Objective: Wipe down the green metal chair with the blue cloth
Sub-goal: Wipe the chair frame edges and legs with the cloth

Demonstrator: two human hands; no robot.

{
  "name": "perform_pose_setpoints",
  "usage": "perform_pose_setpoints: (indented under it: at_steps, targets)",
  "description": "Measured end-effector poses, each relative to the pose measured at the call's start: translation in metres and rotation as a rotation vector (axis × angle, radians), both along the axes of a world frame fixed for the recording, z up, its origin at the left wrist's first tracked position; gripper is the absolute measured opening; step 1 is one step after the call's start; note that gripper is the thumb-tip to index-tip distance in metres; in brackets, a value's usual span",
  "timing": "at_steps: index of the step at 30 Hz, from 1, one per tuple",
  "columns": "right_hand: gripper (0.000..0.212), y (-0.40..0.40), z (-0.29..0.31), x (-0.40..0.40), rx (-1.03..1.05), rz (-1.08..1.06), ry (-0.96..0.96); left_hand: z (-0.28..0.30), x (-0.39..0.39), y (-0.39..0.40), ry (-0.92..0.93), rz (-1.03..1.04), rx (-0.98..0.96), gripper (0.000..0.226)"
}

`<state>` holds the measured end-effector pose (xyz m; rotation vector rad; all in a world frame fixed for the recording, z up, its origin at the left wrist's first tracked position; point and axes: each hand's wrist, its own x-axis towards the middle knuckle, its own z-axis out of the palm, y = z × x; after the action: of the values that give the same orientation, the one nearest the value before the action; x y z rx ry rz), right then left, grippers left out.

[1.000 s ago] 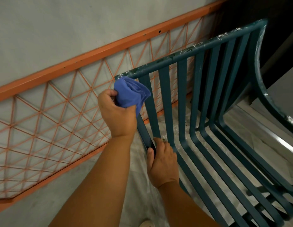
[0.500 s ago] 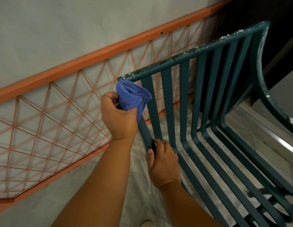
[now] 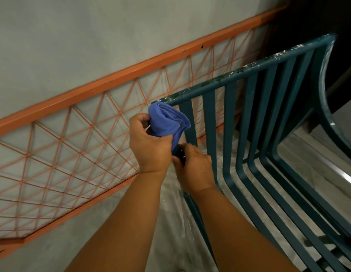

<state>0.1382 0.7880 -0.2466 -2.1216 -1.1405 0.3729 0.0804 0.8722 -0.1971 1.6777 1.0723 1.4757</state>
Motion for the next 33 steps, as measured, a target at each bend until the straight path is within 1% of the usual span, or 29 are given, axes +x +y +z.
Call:
perform_pose_setpoints:
  at_steps: [3,7,10,13,14,15,17,18,19,20,21,22,24,27,28,30,31,32,33]
  targets:
    - [0.027,0.003,0.004,-0.001,-0.027,0.011,-0.048,0.008,0.003,0.004,-0.033,0.049,0.006,0.047]
    - [0.026,0.002,0.01,-0.001,-0.021,0.014,-0.014,0.022,0.006,0.015,-0.052,0.072,0.033,0.041]
    - [0.028,0.001,0.013,0.002,-0.026,0.025,0.048,0.014,-0.004,0.01,0.022,0.054,-0.002,0.028]
    - [0.026,0.0,0.02,0.007,-0.048,0.057,0.175,-0.005,-0.018,-0.009,0.123,0.025,-0.107,0.023]
    - [0.027,-0.002,0.024,0.008,-0.005,0.046,0.209,-0.007,-0.019,-0.014,0.13,0.02,-0.122,0.024]
    - [0.027,-0.003,0.029,0.007,0.095,0.002,0.236,-0.007,-0.02,-0.016,0.128,0.026,-0.118,0.026]
    - [0.024,-0.004,0.045,0.0,0.387,-0.092,0.331,0.0,-0.018,-0.018,0.119,0.061,-0.074,0.033]
    - [0.022,-0.003,0.056,-0.005,0.489,-0.095,0.438,0.004,-0.016,-0.019,0.11,0.073,-0.05,0.034]
    - [0.024,0.0,0.065,-0.01,0.537,-0.077,0.571,0.009,-0.014,-0.021,0.097,0.071,-0.04,0.032]
    - [0.026,0.004,0.073,-0.015,0.53,-0.061,0.684,0.013,-0.012,-0.023,0.095,0.051,-0.045,0.026]
    - [0.027,0.008,0.079,-0.017,0.491,-0.064,0.753,0.017,-0.011,-0.026,0.112,0.026,-0.053,0.02]
    - [0.027,0.01,0.084,-0.018,0.451,-0.08,0.778,0.021,-0.011,-0.029,0.133,0.003,-0.052,0.019]
    - [0.021,0.013,0.091,-0.014,0.422,-0.115,0.724,0.029,-0.014,-0.033,0.148,-0.076,-0.046,0.028]
    - [0.022,0.017,0.105,-0.005,0.476,-0.111,0.564,0.034,-0.028,-0.032,0.156,-0.279,-0.045,0.053]
    - [0.022,0.02,0.111,-0.002,0.505,-0.109,0.447,0.035,-0.033,-0.031,0.142,-0.32,-0.061,0.057]
    - [0.026,0.029,0.122,0.004,0.52,-0.135,0.058,0.04,-0.038,-0.028,0.041,-0.304,-0.142,0.049]
    - [0.03,0.035,0.125,0.007,0.485,-0.162,-0.156,0.041,-0.039,-0.025,-0.016,-0.265,-0.18,0.042]
    - [0.034,0.041,0.127,0.011,0.416,-0.178,-0.318,0.042,-0.04,-0.022,-0.049,-0.215,-0.2,0.035]
    - [0.039,0.047,0.127,0.013,0.316,-0.15,-0.398,0.043,-0.041,-0.018,-0.054,-0.167,-0.198,0.03]
